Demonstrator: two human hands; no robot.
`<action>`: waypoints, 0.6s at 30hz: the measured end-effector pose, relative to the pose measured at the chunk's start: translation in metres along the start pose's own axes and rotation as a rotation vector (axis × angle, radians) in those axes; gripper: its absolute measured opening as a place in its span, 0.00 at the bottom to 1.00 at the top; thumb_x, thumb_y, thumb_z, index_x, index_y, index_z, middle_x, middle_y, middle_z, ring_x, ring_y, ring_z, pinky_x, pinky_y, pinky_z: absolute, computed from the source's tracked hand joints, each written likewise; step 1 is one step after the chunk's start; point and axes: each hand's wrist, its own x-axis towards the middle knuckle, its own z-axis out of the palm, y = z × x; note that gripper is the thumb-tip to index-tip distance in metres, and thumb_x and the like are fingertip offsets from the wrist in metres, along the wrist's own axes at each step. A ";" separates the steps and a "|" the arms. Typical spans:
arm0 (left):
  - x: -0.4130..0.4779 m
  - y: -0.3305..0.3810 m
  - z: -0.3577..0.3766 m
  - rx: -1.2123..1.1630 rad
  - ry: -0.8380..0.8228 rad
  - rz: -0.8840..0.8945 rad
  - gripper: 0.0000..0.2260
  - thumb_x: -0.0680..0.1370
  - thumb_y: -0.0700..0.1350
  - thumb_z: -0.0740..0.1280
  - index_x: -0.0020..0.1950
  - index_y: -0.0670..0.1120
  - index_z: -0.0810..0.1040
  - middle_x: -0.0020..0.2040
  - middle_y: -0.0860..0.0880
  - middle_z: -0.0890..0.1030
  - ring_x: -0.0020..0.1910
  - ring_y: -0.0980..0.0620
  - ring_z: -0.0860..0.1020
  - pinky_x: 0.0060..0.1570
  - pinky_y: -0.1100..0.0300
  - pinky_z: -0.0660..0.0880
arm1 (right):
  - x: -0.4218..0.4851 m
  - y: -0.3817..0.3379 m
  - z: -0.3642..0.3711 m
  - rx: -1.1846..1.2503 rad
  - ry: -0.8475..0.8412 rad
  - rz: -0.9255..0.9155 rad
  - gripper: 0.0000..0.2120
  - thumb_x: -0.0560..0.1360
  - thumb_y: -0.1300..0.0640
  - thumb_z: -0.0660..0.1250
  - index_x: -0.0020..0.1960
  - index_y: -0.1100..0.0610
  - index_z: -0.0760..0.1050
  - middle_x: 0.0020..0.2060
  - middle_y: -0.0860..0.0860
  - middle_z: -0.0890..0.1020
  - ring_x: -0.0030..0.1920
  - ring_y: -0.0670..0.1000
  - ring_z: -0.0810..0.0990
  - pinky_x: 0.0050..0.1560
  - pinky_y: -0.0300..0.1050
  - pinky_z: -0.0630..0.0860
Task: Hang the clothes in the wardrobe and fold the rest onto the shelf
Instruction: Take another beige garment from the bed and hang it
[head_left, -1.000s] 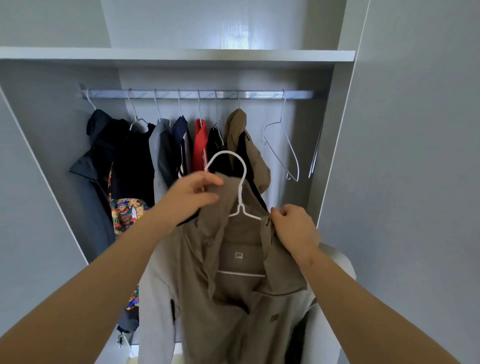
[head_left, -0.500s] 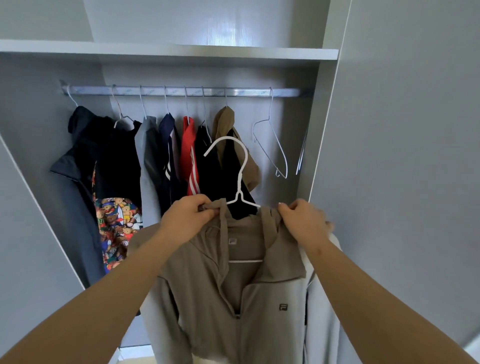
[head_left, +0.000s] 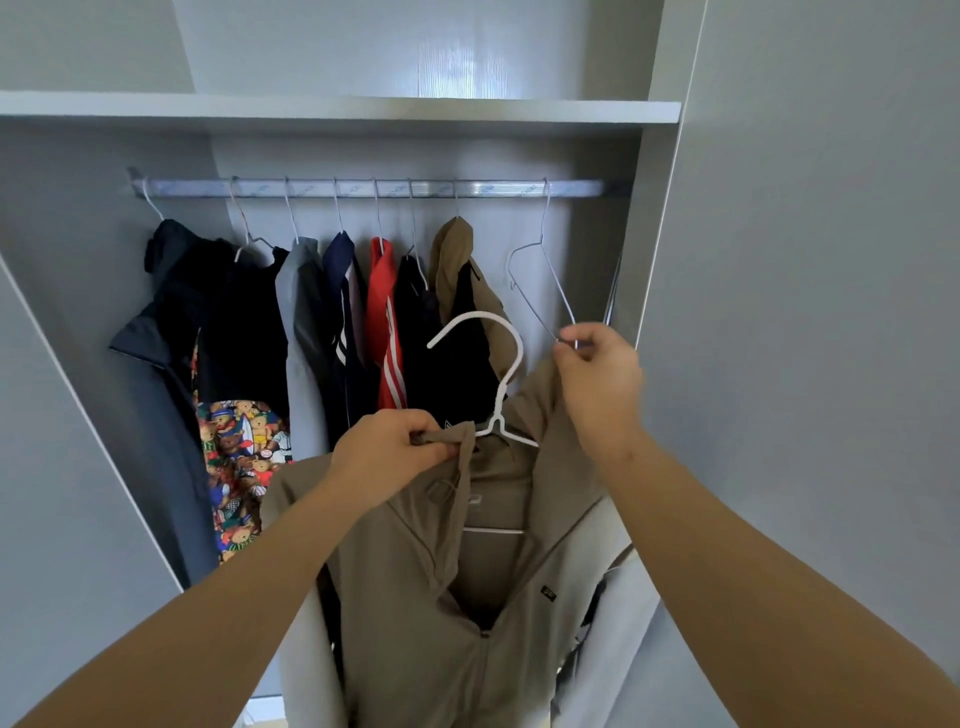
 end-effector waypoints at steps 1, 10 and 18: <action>0.001 0.001 -0.002 -0.013 -0.008 0.008 0.10 0.72 0.50 0.71 0.31 0.58 0.74 0.32 0.54 0.77 0.35 0.56 0.75 0.37 0.58 0.71 | 0.002 -0.005 0.004 0.044 -0.075 -0.008 0.07 0.74 0.62 0.65 0.45 0.51 0.78 0.36 0.44 0.79 0.35 0.40 0.75 0.37 0.24 0.69; 0.007 -0.003 -0.018 -0.261 0.077 -0.073 0.11 0.68 0.45 0.75 0.30 0.58 0.78 0.32 0.56 0.79 0.36 0.56 0.77 0.45 0.55 0.76 | -0.014 0.006 -0.003 -0.338 -0.802 0.139 0.27 0.78 0.41 0.56 0.29 0.53 0.79 0.20 0.43 0.75 0.23 0.38 0.73 0.34 0.37 0.68; 0.008 0.020 0.003 -0.413 -0.143 -0.072 0.11 0.71 0.32 0.68 0.39 0.49 0.79 0.39 0.44 0.79 0.42 0.47 0.77 0.52 0.52 0.74 | -0.023 0.000 -0.023 -0.210 -0.880 0.246 0.26 0.81 0.49 0.54 0.28 0.59 0.72 0.20 0.50 0.63 0.20 0.45 0.59 0.25 0.31 0.62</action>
